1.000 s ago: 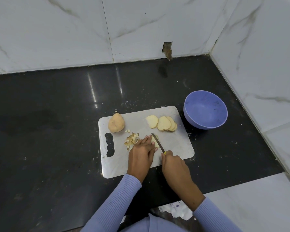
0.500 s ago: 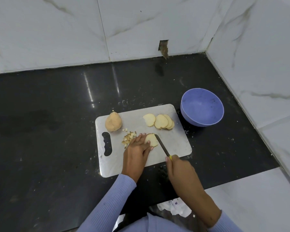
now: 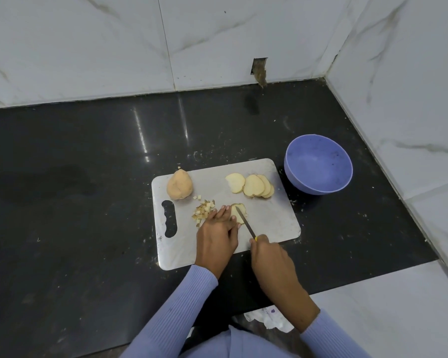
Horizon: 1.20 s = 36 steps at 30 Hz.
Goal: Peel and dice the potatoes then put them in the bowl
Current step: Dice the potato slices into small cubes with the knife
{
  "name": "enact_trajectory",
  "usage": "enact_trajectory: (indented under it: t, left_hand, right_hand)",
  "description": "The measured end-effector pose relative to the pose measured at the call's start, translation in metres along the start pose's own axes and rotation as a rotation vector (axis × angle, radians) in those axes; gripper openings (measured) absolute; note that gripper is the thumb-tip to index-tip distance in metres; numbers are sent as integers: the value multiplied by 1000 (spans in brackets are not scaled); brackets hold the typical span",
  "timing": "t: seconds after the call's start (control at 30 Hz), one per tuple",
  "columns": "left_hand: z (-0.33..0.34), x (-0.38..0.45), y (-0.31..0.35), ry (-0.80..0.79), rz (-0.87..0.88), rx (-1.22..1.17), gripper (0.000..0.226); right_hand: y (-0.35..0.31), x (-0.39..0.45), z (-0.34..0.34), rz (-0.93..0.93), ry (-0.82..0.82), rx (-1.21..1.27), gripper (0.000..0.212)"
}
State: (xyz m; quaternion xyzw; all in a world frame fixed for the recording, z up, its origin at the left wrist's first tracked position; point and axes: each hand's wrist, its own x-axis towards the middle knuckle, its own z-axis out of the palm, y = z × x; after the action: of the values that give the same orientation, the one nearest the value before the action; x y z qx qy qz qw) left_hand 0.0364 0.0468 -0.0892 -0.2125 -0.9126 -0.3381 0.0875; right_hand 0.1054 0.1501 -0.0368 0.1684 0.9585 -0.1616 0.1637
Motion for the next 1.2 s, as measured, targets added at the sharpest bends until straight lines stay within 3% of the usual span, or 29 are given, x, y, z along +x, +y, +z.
enact_trajectory:
  t: [0.23, 0.43, 0.6, 1.2]
  left_hand:
    - [-2, 0, 2, -8, -10, 6, 10]
    - [-4, -7, -7, -9, -27, -35, 19]
    - [-4, -8, -3, 50, -31, -30, 18]
    - [-4, -7, 4, 74, -57, 18, 13]
  right_hand:
    - [18, -39, -2, 73, -90, -22, 36]
    - [9, -21, -23, 15, 37, 85, 39]
    - [-9, 12, -20, -45, 51, 107, 40]
    - [20, -40, -2, 42, -70, -24, 37]
